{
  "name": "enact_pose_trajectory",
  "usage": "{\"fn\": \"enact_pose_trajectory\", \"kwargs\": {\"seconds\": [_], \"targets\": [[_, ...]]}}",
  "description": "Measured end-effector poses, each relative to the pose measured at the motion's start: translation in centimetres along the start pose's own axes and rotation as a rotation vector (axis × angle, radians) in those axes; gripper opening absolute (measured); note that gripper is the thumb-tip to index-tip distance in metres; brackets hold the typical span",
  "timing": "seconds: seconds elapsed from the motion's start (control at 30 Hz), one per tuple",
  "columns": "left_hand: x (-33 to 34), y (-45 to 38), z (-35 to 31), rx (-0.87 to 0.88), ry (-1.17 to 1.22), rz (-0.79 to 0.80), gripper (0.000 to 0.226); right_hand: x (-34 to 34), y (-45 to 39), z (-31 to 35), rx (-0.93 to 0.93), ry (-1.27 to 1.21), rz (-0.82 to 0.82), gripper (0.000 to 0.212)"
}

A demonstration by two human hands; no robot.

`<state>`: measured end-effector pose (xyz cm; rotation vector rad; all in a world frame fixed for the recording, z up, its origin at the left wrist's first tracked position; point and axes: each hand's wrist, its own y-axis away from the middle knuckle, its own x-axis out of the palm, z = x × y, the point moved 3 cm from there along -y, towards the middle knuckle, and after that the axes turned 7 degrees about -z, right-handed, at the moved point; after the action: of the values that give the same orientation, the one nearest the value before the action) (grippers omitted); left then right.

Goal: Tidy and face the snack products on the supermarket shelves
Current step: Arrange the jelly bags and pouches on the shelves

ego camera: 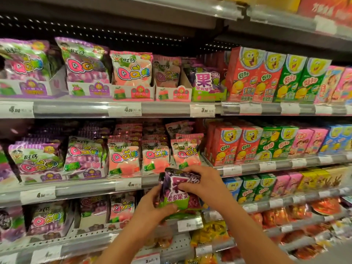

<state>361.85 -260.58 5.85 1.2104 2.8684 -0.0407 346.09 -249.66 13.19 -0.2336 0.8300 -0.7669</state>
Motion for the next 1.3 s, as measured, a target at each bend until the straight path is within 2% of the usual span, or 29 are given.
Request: {"fn": "enact_pose_trajectory", "kwargs": {"seconds": [0.1,0.17,0.3,0.43,0.47,0.5,0.53,0.6,0.63,0.67,0.77,0.83,0.97,1.17,1.3], "targets": [[-0.2,-0.3,0.4,-0.062,0.109,-0.010,0.069,1.1,-0.6,1.0,-0.056,-0.057,0.003,0.033],[-0.6,-0.3,0.3,-0.035,0.132,-0.032,0.073,2.1,-1.0,1.8,-0.096,-0.087,-0.011,0.035],[-2.0,-0.8,0.4,-0.017,0.193,-0.122,0.056,3.3,-1.7,2.7,-0.066,-0.176,0.011,0.054],[-3.3,-1.3,0.7,-0.046,0.257,-0.170,0.057,3.0,-2.8,3.1,-0.048,-0.333,0.198,0.071],[-3.7,-1.4,0.7,-0.046,0.266,-0.174,0.058,2.4,-3.5,2.9,-0.038,-0.369,0.201,0.068],[-4.1,-1.5,0.6,-0.046,0.272,-0.179,0.058,1.5,-4.4,2.5,-0.034,-0.360,0.133,0.061],[-4.5,-1.5,0.5,-0.048,0.277,-0.186,0.059,0.4,-5.5,1.8,-0.037,-0.288,-0.007,0.053],[-5.5,-1.7,0.3,-0.049,0.281,-0.212,0.061,-1.7,-7.9,0.3,-0.039,0.018,-0.300,0.041],[-6.0,-1.8,0.3,-0.048,0.274,-0.230,0.062,-2.3,-9.1,-0.4,-0.027,0.173,-0.359,0.039],[-6.4,-1.9,0.2,-0.046,0.267,-0.247,0.061,-2.5,-10.3,-1.2,-0.010,0.294,-0.349,0.041],[-7.4,-2.1,0.0,-0.024,0.228,-0.277,0.059,-2.1,-13.1,-3.1,0.027,0.502,-0.167,0.051],[-7.8,-2.2,-0.3,-0.007,0.209,-0.283,0.059,-1.6,-13.8,-3.7,0.028,0.542,-0.099,0.051],[-8.5,-2.1,-0.6,0.041,0.181,-0.301,0.058,-1.0,-13.8,-4.7,0.085,0.556,-0.069,0.061],[-9.7,-1.9,-0.5,0.034,0.163,-0.328,0.056,-1.6,-12.7,-4.5,-0.048,0.488,-0.166,0.021],[-10.2,-1.8,-0.4,0.034,0.189,-0.321,0.062,-3.3,-11.9,-3.8,-0.148,0.425,-0.333,0.016]]}}
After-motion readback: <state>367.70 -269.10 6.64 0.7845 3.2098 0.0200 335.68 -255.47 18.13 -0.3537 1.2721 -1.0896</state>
